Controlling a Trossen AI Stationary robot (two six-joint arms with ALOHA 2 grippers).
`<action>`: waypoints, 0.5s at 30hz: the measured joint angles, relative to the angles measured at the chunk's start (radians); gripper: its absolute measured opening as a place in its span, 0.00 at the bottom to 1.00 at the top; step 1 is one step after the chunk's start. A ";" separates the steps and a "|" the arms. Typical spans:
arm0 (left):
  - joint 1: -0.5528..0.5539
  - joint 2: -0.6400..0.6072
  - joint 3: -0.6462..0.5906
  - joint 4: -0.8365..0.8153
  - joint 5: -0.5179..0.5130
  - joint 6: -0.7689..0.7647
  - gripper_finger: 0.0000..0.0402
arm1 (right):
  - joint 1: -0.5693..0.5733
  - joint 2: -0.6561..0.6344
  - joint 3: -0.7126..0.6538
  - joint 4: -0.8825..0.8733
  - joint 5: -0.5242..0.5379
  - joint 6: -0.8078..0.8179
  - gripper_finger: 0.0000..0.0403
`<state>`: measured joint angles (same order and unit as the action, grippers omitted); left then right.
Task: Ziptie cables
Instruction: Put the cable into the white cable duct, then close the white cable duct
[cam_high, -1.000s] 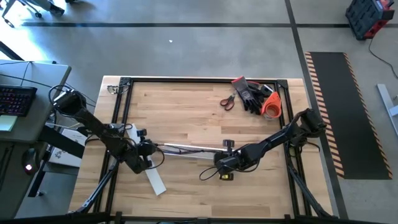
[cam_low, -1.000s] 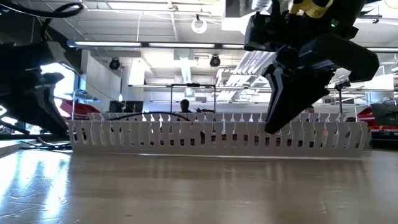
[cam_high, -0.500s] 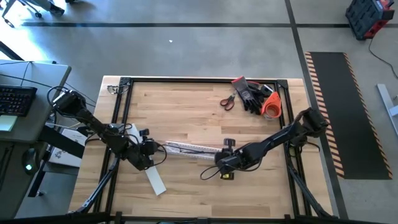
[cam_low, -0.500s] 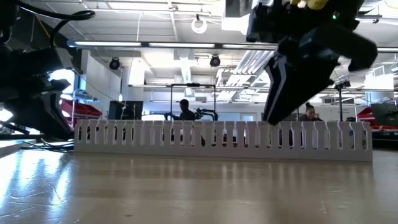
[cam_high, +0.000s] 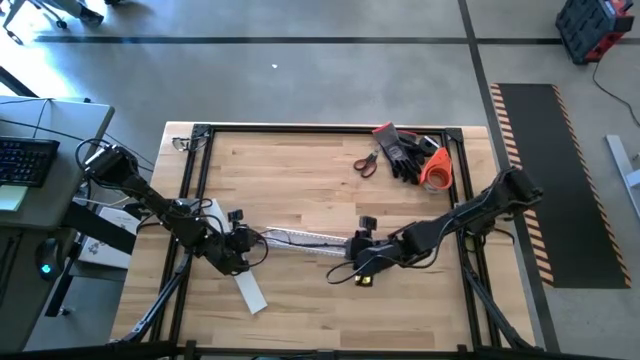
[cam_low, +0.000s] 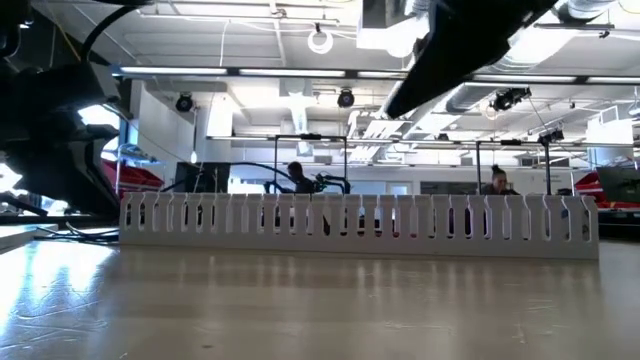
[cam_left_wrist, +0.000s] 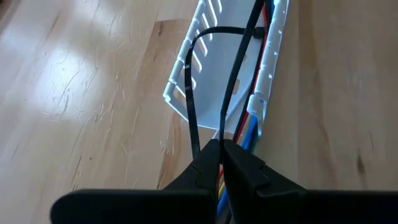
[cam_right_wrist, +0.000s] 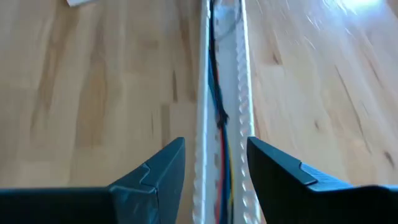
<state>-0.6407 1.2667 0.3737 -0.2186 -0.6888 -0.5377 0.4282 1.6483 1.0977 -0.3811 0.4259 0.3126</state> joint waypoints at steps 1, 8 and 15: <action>0.000 0.000 0.000 -0.001 0.000 0.000 0.00 | -0.001 0.018 0.000 0.038 0.003 -0.012 0.39; 0.000 0.000 0.000 0.000 0.012 -0.013 0.04 | -0.031 0.161 0.000 0.380 0.044 -0.149 0.39; 0.000 -0.016 0.032 -0.059 0.057 -0.037 0.24 | -0.088 0.232 0.000 0.547 0.041 -0.158 0.38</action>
<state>-0.6407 1.2502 0.4062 -0.2779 -0.6317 -0.5744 0.3405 1.8802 1.0977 0.1660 0.4672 0.1545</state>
